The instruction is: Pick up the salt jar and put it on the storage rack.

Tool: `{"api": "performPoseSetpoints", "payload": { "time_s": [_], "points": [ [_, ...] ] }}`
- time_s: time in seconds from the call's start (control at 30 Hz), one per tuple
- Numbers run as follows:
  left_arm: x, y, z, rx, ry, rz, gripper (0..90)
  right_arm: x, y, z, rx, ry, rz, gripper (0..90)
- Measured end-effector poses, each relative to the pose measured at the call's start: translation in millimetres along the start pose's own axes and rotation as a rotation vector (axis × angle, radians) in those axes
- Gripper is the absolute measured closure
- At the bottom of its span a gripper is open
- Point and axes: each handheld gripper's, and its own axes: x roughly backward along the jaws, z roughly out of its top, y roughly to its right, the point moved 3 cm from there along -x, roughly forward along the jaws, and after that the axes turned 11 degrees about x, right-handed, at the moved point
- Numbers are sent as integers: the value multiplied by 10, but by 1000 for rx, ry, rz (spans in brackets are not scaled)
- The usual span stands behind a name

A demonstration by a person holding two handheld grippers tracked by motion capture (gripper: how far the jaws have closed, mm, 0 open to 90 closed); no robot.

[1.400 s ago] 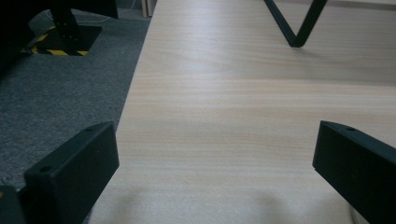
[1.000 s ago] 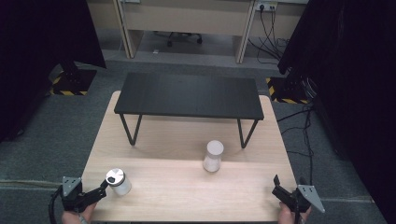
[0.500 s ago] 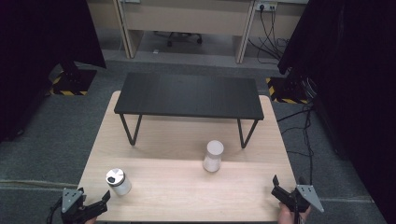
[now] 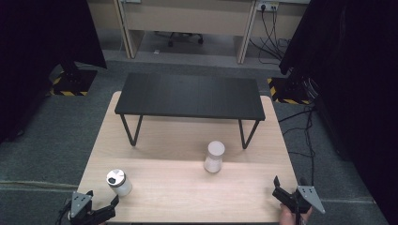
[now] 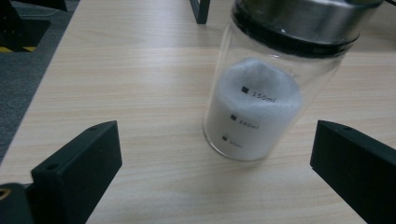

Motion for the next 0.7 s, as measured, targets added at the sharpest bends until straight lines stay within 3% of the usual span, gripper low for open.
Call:
{"api": "performPoseSetpoints", "payload": {
  "time_s": [0.53,0.7],
  "points": [
    [-271,204,108,-51,-20,-46,13,12,-3,-21,15,15,3,3],
    [-362,227,129,-45,-33,-43,26,16,-2,-27,22,19,7,3]
  ]
}}
